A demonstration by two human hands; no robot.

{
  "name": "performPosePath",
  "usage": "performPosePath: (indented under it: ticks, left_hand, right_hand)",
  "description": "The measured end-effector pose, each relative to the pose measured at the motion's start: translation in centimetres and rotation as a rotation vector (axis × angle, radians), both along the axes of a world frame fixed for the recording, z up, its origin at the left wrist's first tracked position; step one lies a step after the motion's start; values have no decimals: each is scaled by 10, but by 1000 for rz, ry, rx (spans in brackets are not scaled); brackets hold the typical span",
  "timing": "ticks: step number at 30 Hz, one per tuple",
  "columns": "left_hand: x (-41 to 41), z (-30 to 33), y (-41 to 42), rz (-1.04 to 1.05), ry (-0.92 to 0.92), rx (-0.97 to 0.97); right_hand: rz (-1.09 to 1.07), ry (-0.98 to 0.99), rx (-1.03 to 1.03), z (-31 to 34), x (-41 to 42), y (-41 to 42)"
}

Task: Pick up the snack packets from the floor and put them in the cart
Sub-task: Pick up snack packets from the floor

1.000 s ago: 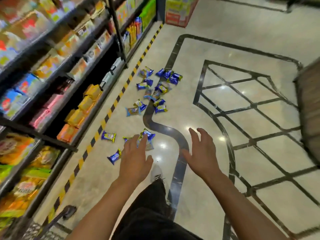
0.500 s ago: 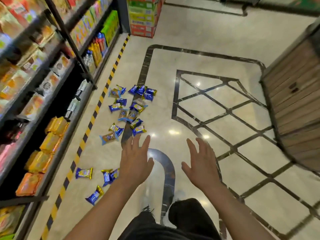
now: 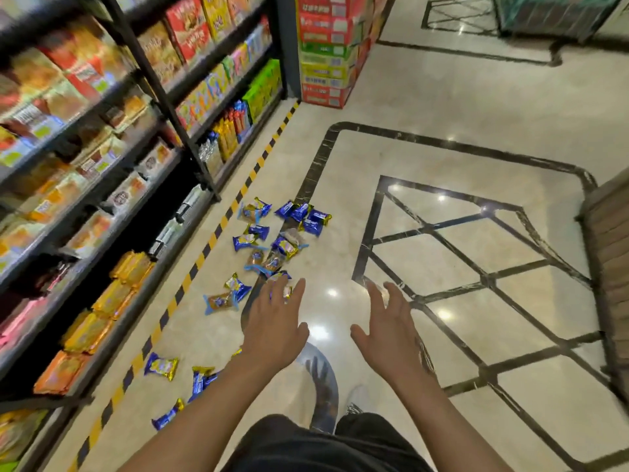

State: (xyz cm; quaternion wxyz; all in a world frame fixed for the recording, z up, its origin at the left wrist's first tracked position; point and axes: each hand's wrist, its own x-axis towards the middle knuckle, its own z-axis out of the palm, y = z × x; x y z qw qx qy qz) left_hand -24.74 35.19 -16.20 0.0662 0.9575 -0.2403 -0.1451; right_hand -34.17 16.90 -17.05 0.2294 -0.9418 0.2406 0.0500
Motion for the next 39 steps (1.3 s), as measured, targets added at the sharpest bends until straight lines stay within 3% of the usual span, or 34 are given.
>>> performPosePath:
  ticks: [15,24,31,39]
  left_hand:
    - [86,4,-143,68,77,-7]
    - [213,-6,-189,132,36,-11]
    - [301,0,-213,62,-40,71]
    - [377,-8,-249,157,3,72]
  right_hand:
    - [33,-29,16,9,77,-154]
    - [145,22,-125,-1,215,-208]
    - [220,36,-198,8,328,-232]
    - [294,84,-117,0,416,-272]
